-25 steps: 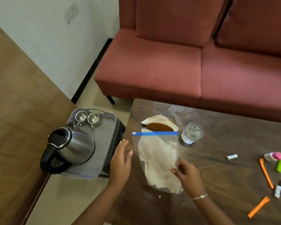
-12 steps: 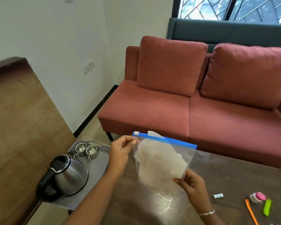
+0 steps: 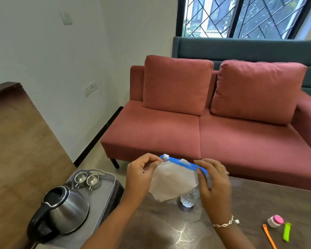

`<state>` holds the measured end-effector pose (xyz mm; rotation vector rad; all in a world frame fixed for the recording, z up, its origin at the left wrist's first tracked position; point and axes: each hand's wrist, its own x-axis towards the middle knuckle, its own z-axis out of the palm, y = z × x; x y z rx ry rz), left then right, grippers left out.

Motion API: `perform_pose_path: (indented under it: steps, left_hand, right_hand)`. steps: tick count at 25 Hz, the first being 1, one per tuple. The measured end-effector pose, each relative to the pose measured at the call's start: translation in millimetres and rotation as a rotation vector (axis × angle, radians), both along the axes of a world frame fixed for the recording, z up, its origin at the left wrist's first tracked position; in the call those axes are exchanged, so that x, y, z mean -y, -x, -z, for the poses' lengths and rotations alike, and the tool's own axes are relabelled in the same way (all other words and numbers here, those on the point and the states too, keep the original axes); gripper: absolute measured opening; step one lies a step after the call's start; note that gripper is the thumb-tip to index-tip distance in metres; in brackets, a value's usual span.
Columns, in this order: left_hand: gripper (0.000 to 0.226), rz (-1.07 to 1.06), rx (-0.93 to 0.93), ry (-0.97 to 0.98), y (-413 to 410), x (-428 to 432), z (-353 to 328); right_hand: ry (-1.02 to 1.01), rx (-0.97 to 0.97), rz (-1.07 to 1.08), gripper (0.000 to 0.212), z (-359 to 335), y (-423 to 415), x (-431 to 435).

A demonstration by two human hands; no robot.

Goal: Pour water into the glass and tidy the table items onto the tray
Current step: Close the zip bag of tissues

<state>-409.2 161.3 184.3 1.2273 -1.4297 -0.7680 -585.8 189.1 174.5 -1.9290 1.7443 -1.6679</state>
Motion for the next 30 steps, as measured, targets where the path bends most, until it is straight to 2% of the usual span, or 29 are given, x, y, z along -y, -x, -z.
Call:
perform_pose_path:
  steps: [6,11,14,19,22,26,30]
  left_hand:
    - [0.013,0.018,0.042,0.071,7.8,-3.5,-7.9]
    - [0.018,0.000,0.026,0.082,11.6,-6.2,-6.3]
    - [0.023,0.010,0.066,0.079,11.6,-7.5,-5.7]
    - [0.008,-0.021,0.071,0.066,18.0,-10.3,-7.1]
    - [0.007,-0.035,0.046,0.061,24.8,-12.3,-11.1]
    - [0.014,-0.019,0.008,0.061,30.1,-12.9,-13.2]
    - [0.016,0.053,0.022,0.067,34.9,-13.7,-15.1]
  right_hand:
    - [-0.071,0.034,-0.112,0.020,-7.0,-9.5,1.0]
    - [-0.110,-0.006,-0.193,0.011,-5.7,-7.4,-1.4]
    - [-0.076,0.033,-0.132,0.015,-3.7,-6.5,-1.4]
    - [0.120,-0.041,-0.043,0.006,1.1,-6.7,0.5]
    - [0.170,-0.082,0.005,0.006,5.8,-2.6,0.7]
    - [0.163,-0.117,-0.029,0.014,5.8,1.8,-2.1]
    - [0.019,-0.028,-0.108,0.026,2.2,0.8,-5.6]
